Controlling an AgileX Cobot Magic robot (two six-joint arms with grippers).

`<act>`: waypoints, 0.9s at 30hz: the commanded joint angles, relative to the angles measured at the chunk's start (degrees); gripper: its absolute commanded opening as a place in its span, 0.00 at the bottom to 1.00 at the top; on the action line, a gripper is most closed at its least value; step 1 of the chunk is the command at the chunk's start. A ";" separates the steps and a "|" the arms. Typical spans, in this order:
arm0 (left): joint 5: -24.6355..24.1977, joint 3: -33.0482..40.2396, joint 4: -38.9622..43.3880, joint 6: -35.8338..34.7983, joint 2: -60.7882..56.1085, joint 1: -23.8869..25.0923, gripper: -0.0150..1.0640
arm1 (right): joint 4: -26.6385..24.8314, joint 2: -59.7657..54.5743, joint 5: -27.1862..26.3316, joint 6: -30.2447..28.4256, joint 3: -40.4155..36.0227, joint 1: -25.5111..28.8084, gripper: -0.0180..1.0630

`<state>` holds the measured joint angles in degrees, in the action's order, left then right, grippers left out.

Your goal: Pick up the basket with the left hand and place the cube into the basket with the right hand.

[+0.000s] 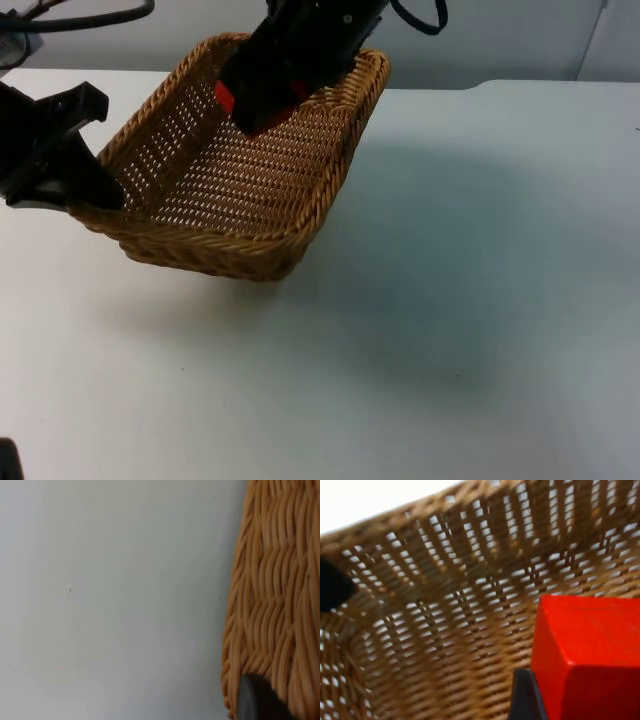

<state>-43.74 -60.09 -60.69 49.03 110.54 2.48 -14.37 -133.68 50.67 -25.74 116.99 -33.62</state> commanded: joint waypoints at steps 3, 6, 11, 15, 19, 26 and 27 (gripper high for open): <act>-0.51 -0.47 -1.58 0.07 -0.94 -0.02 0.01 | 1.15 0.03 0.02 0.10 0.62 -0.13 0.46; -0.51 -0.47 -1.58 0.07 -0.94 -0.02 0.01 | 1.15 0.03 0.02 -0.33 0.62 -0.13 0.79; -0.51 -0.47 -1.58 0.07 -0.94 -0.02 0.01 | 0.64 0.03 0.15 -1.77 0.62 -0.13 0.99; -0.51 -0.47 -1.58 0.07 -0.94 -0.02 0.01 | 1.71 0.03 1.74 -1.23 3.19 -0.13 0.99; -0.51 -0.47 -1.58 0.07 -0.94 -0.02 0.01 | 6.00 0.59 4.25 2.55 8.84 0.26 0.99; -0.32 -0.47 -1.58 0.07 -0.94 -0.02 0.01 | 12.75 1.32 18.61 11.12 19.12 5.91 0.85; -0.32 -0.47 -1.58 0.07 -0.94 -0.02 0.01 | 12.16 1.58 19.29 12.49 19.25 7.89 0.75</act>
<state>-43.27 -60.09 -60.17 49.03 110.54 2.48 -2.83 -132.82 66.70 -14.97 135.20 -27.93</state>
